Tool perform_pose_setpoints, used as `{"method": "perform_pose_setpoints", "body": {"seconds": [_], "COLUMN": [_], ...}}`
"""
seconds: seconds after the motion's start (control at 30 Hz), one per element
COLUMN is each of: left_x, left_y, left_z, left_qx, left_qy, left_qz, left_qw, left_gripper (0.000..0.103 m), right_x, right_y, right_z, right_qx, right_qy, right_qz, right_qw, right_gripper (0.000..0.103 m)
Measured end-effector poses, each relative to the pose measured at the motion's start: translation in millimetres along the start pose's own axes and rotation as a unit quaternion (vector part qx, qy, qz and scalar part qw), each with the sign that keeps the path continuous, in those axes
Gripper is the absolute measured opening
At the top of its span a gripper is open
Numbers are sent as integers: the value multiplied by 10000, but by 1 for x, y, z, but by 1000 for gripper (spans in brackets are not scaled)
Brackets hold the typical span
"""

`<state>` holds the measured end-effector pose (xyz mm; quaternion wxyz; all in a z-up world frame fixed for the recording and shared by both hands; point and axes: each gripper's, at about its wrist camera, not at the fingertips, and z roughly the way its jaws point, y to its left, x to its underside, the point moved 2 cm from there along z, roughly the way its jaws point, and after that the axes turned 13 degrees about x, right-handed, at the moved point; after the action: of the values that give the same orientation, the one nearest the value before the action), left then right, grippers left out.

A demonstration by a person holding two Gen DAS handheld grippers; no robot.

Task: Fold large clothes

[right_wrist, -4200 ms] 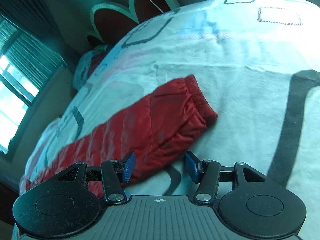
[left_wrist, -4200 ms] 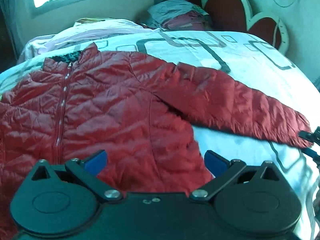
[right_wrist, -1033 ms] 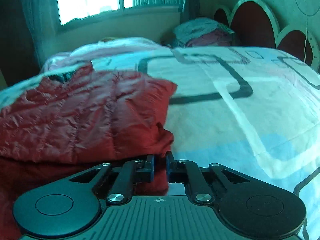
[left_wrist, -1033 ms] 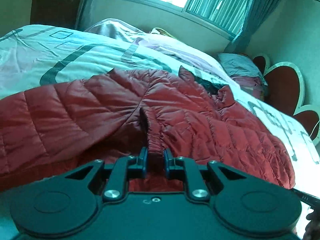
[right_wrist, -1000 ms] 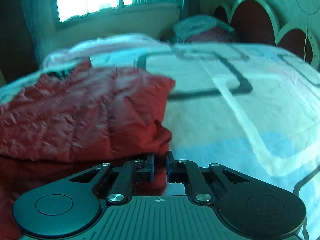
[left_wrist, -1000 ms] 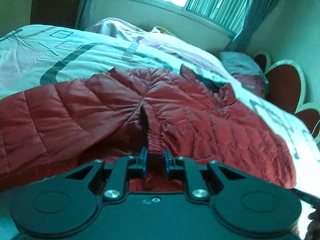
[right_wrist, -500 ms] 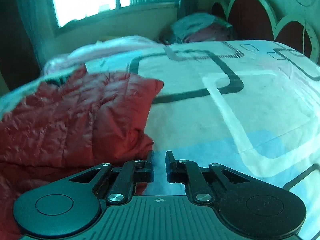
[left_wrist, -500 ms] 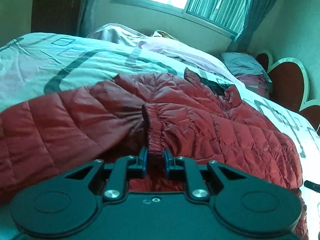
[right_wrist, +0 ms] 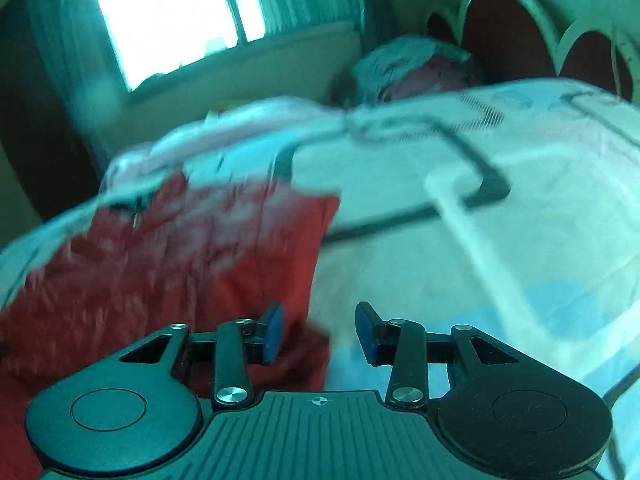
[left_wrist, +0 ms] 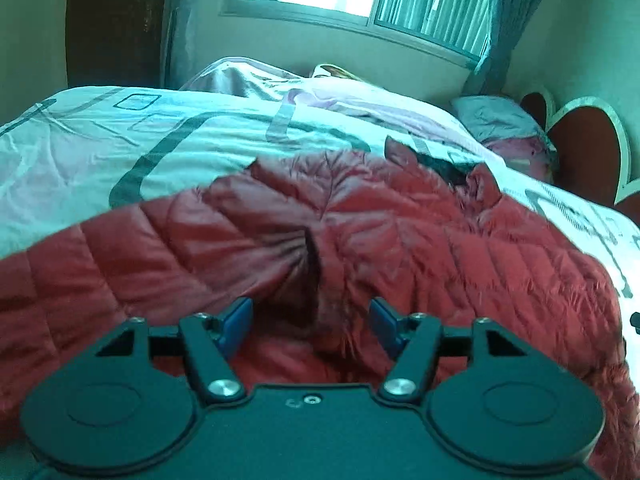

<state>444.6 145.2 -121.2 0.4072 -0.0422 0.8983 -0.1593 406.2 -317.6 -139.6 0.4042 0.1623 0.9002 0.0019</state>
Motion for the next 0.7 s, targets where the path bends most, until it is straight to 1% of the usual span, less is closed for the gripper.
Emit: {"method": "perform_pose_setpoints", "body": {"seconds": [0.07,0.1,0.13,0.17,0.2,0.23,0.27,0.3,0.33,0.37,0.4,0.43,0.47,0.5,0.53,0.6,0.67,0.7], "left_x": [-10,-15,-20,-23,-25,-26,-26,-26,-26,-25,-24,-21,-18,-13,-10,-8,-12,-15], "left_y": [2,3,4,4,5,6,7,8,10,10,11,11,10,12,14,14,13,12], "left_z": [10,16,24,31,38,45,51,53,53,49,44,40,40,43,47,51,50,47], "left_qx": [88,100,139,194,274,374,451,480,531,580,610,559,470,438,432,411,386,293], "left_qy": [19,35,87,158,248,342,400,382,308,155,-38,-172,-201,-164,-90,-41,47,50], "left_qz": [-23,-2,0,-21,-55,-90,-148,-171,-168,-160,-125,-59,-16,-35,-82,-80,-16,-3], "left_qw": [10000,9999,9999,9997,9993,9987,9981,9980,9980,9981,9981,9983,9987,9989,9990,9991,9992,9996], "left_gripper": [59,56,47,45,38,26,23,10,7,6,6,6,6,6,6,6,10,22], "right_x": [-13,-19,-24,-29,-31,-33,-35,-35,-36,-39,-42,-43,-42,-39,-35,-32,-35,-38], "right_y": [0,0,0,-2,-5,-8,-10,-13,-13,-8,-3,4,11,16,18,17,16,13], "right_z": [14,23,33,45,55,67,78,85,88,86,81,76,74,77,85,90,84,78], "right_qx": [-122,-187,-262,-336,-420,-509,-681,-966,-1128,-1090,-885,-631,-402,-253,-132,-133,-99,-17], "right_qy": [111,144,229,337,432,576,752,886,905,778,583,324,89,67,172,166,169,60], "right_qz": [250,379,507,683,854,1029,1240,1434,1509,1285,943,574,187,-52,-247,-273,-295,-231], "right_qw": [9996,9990,9981,9965,9945,9917,9871,9810,9779,9826,9899,9958,9990,9996,9995,9994,9994,9997], "right_gripper": [40,40,40,40,40,40,40,40,32,22,16,16,16,16,16,16,16,16]}}
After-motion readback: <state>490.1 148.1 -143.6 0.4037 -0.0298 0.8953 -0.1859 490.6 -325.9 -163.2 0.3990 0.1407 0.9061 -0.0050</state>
